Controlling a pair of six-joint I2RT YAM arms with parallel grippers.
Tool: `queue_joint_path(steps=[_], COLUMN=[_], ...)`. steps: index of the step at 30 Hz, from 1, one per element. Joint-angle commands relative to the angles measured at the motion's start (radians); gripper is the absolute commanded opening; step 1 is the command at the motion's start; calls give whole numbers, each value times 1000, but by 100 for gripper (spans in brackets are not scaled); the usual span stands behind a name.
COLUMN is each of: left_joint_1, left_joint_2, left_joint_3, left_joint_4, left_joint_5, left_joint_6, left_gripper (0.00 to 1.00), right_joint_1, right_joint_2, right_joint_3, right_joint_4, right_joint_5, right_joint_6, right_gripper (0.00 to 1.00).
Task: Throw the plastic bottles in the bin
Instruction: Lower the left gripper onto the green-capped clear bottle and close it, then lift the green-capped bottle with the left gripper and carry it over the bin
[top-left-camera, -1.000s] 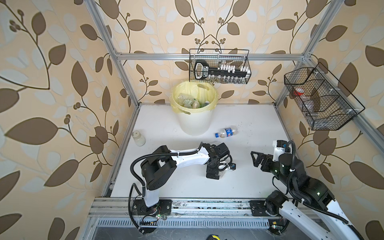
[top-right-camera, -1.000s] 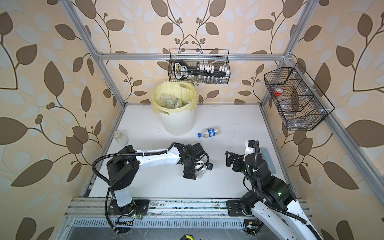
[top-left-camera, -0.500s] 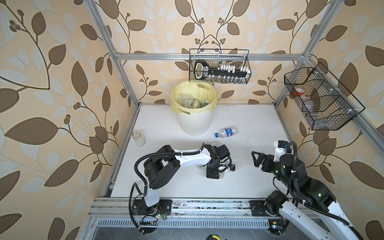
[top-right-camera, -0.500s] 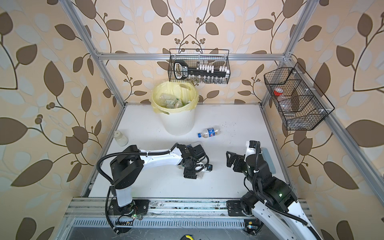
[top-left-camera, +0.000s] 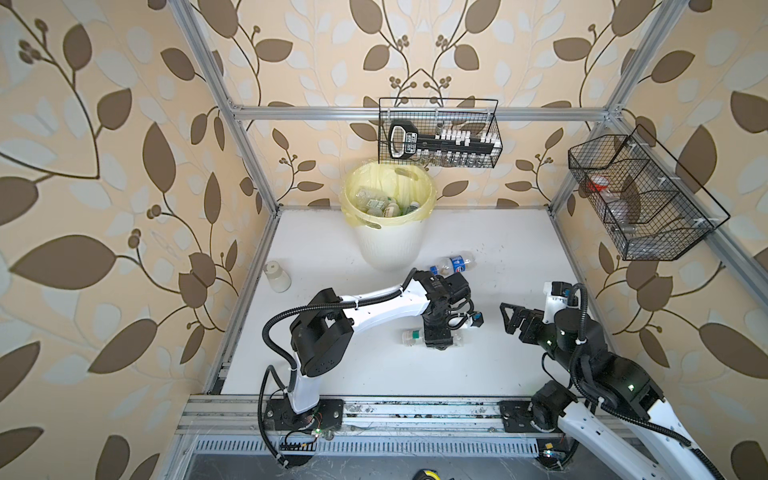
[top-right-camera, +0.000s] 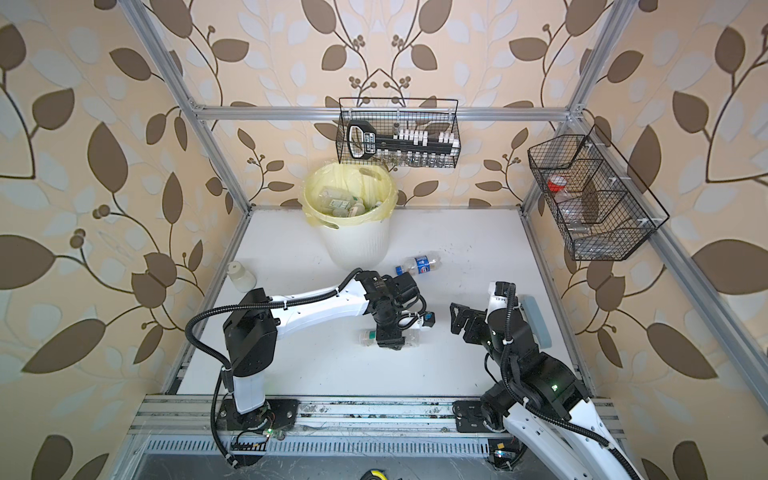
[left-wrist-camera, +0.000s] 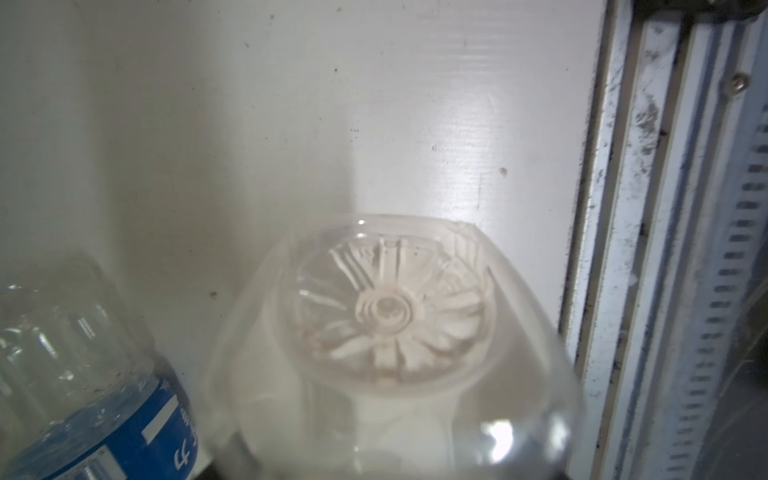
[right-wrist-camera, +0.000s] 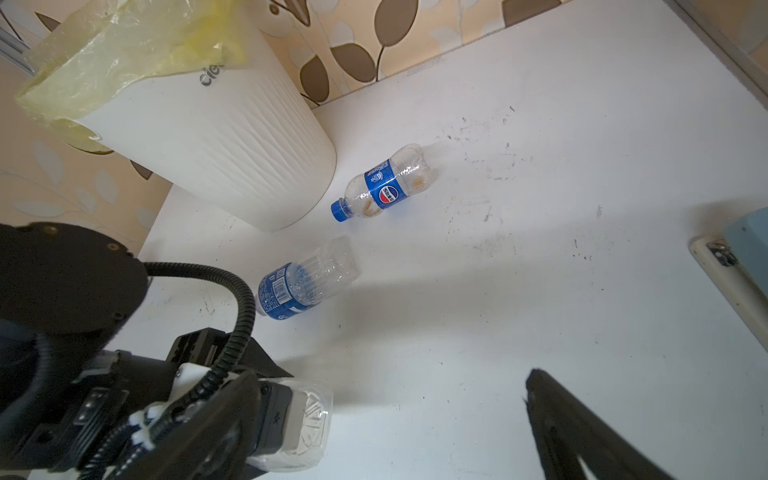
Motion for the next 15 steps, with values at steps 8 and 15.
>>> queue_joint_path(steps=[8,15], left_joint_1=[3,52], left_joint_2=[-63,-80], left_joint_3=[15,44], left_joint_4=[-96,-109], left_joint_5=[-4,-33], left_joint_6=[-63,-86], left_gripper=[61,61], right_joint_1=[-2,-1], right_joint_2=[31,38], right_joint_3=[-47,-53], right_joint_4=[79,94], right_joint_5=[-31,-34], right_joint_6=[25,27], right_gripper=[100,100])
